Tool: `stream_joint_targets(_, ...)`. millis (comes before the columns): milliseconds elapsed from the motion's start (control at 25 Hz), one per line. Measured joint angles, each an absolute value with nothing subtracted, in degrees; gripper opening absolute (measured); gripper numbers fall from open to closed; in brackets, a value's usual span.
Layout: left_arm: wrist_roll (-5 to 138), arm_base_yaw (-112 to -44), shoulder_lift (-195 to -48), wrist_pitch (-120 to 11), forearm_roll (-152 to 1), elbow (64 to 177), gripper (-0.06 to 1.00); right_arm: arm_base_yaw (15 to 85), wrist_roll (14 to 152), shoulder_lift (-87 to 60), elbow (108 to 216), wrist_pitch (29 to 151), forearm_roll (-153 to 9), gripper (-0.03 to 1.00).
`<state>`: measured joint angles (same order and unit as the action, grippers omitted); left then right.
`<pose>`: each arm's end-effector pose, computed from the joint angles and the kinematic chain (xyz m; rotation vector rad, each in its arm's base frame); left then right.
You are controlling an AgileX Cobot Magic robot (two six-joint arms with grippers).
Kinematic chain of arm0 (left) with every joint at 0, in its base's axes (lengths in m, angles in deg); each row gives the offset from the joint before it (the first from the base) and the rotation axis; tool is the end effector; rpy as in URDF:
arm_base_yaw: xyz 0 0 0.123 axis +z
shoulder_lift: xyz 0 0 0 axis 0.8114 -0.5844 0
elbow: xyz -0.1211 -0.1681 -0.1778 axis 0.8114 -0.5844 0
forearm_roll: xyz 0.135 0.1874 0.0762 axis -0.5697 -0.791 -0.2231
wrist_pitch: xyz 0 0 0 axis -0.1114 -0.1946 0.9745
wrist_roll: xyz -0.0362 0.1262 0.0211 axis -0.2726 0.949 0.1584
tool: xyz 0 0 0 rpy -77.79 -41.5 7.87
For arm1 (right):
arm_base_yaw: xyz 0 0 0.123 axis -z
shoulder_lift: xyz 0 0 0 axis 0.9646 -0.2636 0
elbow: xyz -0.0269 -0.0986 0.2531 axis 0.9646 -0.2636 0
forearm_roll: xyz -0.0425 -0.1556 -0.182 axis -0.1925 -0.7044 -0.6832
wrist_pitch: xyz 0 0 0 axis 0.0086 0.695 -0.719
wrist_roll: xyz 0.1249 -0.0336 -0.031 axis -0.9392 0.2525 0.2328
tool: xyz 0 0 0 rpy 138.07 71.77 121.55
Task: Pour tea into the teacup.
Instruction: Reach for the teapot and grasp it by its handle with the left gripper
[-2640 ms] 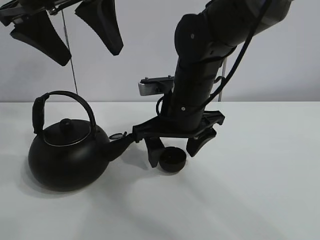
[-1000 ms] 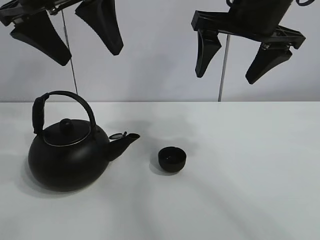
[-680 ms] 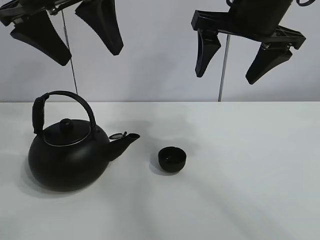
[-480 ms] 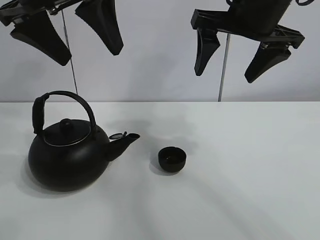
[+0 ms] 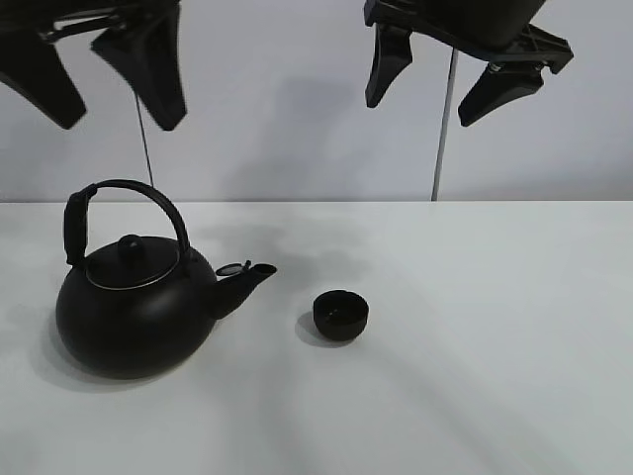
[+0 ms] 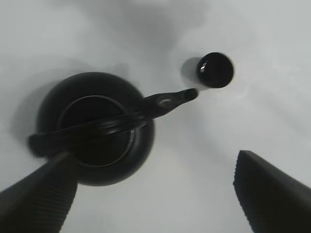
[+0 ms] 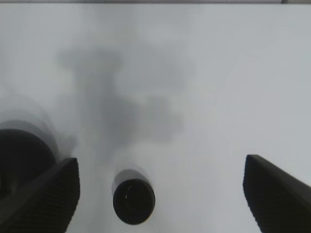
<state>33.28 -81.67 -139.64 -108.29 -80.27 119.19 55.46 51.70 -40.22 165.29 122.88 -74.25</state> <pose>0.2961 -0.1722 0.2641 0.5878 2.6669 -0.3293 0.3802 0.1421 0.2480 -0.1739 2.5243 0.3090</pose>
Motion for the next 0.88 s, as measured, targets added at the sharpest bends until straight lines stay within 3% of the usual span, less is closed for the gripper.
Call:
stream_joint_targets(160, 33.3, -81.7, -132.1, -100.6, -89.1, 111.7, 0.63, 55.5, 51.7, -40.2, 165.3, 118.1, -74.2, 0.63)
stream_joint_targets(440, 33.3, -80.2, -118.8, -62.6, -98.3, 83.2, 0.63, 55.5, 51.7, -40.2, 165.3, 112.2, -74.1, 0.63)
stream_joint_targets(640, 33.3, -75.0, -118.9, -28.9, -99.4, 64.2, 0.63, 55.5, 51.6, -40.2, 165.3, 109.9, -74.1, 0.63)
stream_joint_targets(880, 33.3, -70.7, -126.8, -2.1, -98.0, 54.8, 0.63, 55.5, 51.6, -40.2, 165.3, 109.4, -74.1, 0.63)
